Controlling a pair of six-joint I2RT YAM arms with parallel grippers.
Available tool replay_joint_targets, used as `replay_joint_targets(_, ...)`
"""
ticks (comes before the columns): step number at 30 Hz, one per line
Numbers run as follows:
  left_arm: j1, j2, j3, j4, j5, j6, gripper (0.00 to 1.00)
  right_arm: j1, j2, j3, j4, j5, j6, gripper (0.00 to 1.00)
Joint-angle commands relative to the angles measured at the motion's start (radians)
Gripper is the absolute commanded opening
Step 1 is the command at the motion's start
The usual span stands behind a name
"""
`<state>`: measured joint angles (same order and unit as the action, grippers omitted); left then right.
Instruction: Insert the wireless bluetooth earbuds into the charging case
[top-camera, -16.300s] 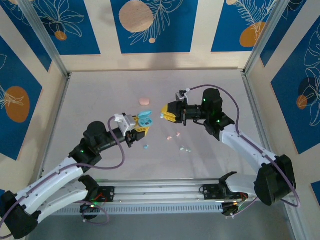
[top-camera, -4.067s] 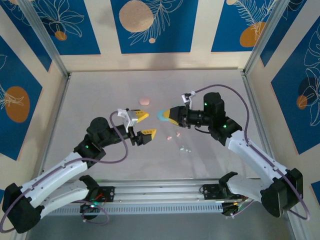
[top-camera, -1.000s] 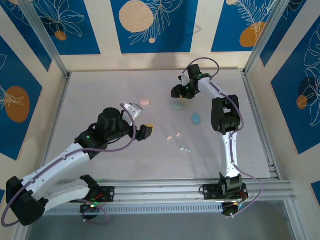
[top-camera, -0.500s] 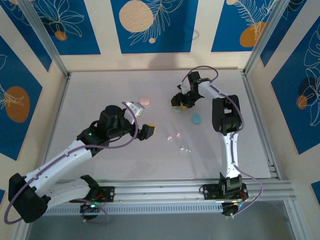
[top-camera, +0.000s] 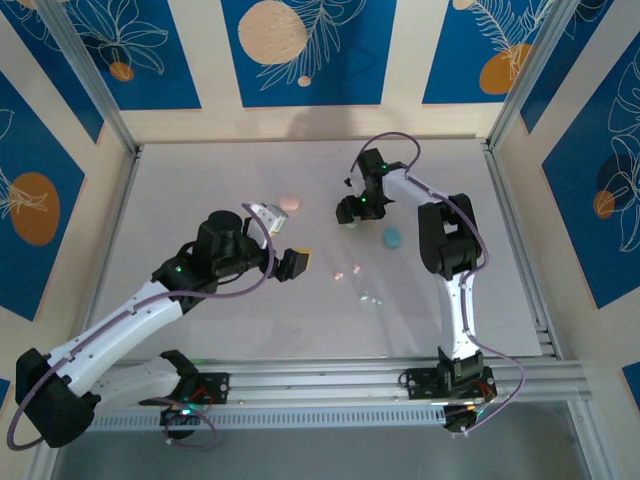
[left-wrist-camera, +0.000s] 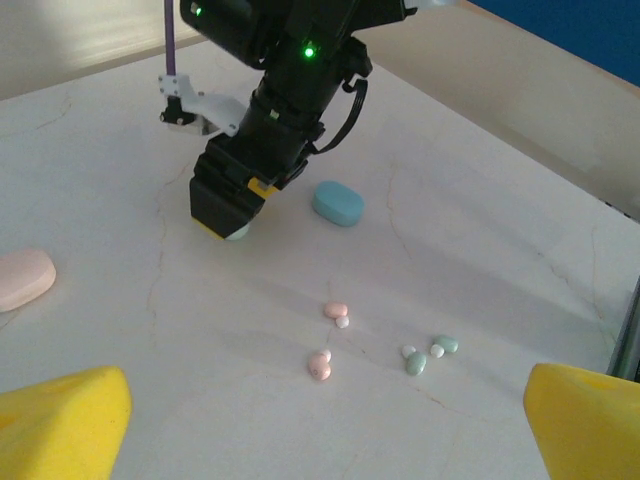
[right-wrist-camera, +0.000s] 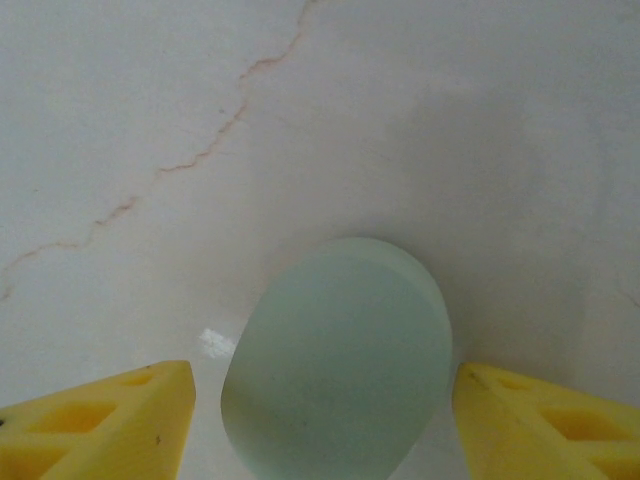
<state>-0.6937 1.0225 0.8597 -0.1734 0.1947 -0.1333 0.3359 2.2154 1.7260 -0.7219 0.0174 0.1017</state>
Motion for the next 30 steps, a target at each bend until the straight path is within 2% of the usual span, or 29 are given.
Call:
replay_joint_targets(1, 0.011, -0.015, 0.025, -0.003, 0.015, -0.016, 1.00, 0.023, 0.020, 0.029, -0.013, 0.093, 0.059, 0.72)
replay_joint_targets(6, 0.011, -0.009, 0.025, -0.005, 0.018, -0.016, 1.00, 0.050, 0.072, 0.083, -0.074, 0.169, 0.114, 0.68)
replay_joint_targets(12, 0.013, -0.010, 0.025, -0.009, 0.013, -0.012, 1.00, 0.055, 0.076, 0.081, -0.070, 0.202, 0.140, 0.54)
replay_joint_targets(20, 0.014, -0.006, 0.028, -0.009, 0.006, -0.019, 1.00, 0.069, 0.039, 0.056, -0.046, 0.228, 0.104, 0.41)
replay_joint_targets(25, 0.036, 0.016, 0.052, -0.044, -0.012, -0.090, 0.99, 0.098, -0.122, -0.079, 0.061, 0.186, 0.046, 0.36)
replay_joint_targets(30, 0.097, 0.029, 0.067, -0.050, 0.048, -0.231, 0.94, 0.157, -0.428, -0.314, 0.211, 0.049, -0.008, 0.34)
